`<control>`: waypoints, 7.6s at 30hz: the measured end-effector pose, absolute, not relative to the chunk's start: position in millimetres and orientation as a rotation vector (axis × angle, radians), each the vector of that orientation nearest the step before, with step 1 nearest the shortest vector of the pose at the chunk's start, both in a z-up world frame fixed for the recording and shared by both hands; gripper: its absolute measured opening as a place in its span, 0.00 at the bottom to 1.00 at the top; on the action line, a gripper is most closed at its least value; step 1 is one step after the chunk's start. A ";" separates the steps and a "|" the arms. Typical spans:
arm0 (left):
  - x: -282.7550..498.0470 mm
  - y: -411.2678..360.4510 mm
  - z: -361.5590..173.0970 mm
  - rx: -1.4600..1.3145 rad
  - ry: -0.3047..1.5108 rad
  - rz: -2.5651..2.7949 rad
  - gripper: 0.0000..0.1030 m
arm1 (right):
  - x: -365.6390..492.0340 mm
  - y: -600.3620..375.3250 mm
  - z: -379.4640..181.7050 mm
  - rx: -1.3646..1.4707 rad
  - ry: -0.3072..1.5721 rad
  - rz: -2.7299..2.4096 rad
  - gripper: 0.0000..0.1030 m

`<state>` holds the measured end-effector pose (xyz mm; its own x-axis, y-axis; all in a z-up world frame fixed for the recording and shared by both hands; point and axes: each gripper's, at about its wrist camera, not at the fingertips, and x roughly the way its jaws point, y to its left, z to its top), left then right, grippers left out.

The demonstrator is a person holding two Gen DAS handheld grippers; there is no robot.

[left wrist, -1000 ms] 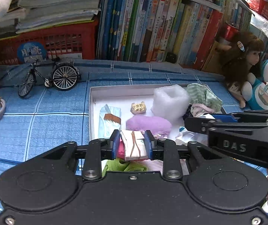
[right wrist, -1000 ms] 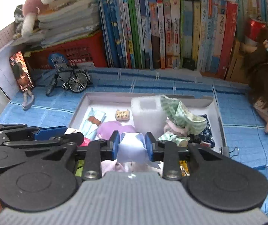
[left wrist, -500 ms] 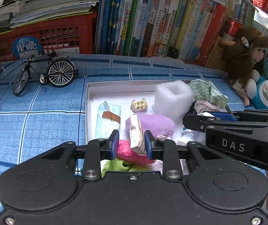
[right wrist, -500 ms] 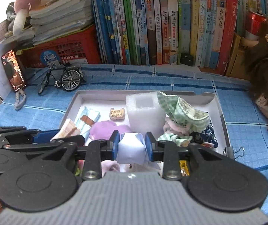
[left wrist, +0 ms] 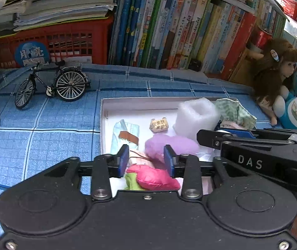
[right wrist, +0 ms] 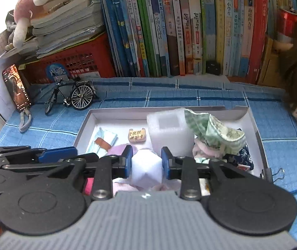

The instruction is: Organize soft objects

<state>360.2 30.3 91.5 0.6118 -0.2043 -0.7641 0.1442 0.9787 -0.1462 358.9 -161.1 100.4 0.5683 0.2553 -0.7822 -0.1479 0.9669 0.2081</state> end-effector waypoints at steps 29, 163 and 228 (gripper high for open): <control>241.5 41.3 185.2 -0.101 0.602 -0.214 0.86 | 254.8 -198.9 206.4 0.009 0.612 0.251 0.85; 55.1 -0.1 -9.6 0.040 0.623 -0.017 1.00 | 58.5 -238.5 31.5 -0.033 0.641 0.073 1.00; 53.1 -0.1 -9.4 0.037 0.621 -0.006 1.00 | 58.9 -238.2 31.8 -0.033 0.642 0.073 1.00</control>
